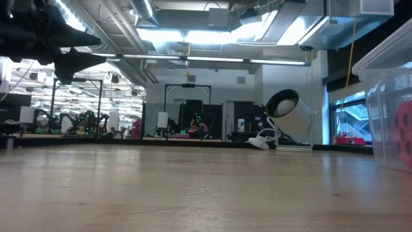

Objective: Pick & Place Dice
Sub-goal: Put the large orange die into the transparent bin, then return to Home Position

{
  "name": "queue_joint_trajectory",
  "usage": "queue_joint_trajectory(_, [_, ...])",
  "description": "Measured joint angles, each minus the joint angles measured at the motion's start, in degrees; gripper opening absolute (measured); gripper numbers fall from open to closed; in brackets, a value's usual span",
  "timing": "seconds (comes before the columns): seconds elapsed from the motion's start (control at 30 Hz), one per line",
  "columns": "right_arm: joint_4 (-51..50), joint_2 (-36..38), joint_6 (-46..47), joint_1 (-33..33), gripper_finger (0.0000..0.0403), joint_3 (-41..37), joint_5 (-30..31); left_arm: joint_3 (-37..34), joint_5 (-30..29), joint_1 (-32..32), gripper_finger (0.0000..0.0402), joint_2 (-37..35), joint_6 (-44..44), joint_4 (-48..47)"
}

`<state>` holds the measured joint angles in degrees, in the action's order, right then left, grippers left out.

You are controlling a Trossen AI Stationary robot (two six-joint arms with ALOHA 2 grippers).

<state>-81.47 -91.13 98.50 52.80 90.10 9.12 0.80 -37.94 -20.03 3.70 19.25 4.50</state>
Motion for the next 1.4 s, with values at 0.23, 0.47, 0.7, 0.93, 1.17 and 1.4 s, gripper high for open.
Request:
queue_joint_trajectory(0.23, [0.29, -3.85, -1.52, -0.18, 0.0049, -1.13, -0.79, -0.05, -0.17, 0.00, 0.0223, -0.02, -8.19, 0.08])
queue_joint_trajectory(0.47, [0.25, -4.16, -1.59, -0.48, 0.0073, -1.26, 3.30, -0.11, -0.15, 0.00, 0.0223, -0.02, -9.47, 0.09])
queue_joint_trajectory(0.7, [0.17, -4.31, -1.36, -0.53, 0.0159, -1.42, 3.06, -0.15, -0.01, 0.00, 0.0223, -0.02, -9.47, 0.21])
queue_joint_trajectory(0.93, [-0.01, -4.33, -3.02, -0.46, 0.0230, -0.33, -1.12, -0.15, 0.01, 0.00, 0.0223, -0.02, -9.54, 0.26])
queue_joint_trajectory(1.17, [-1.07, -3.94, -4.84, -0.98, 0.0283, 2.22, -1.69, -0.17, 0.03, 0.00, 0.0223, -0.02, -9.63, 0.32])
queue_joint_trajectory(1.4, [-6.87, -3.89, -4.03, -1.23, 0.0290, 6.48, -0.90, -0.20, 0.05, 0.00, 0.0224, -0.02, -9.60, 0.37])
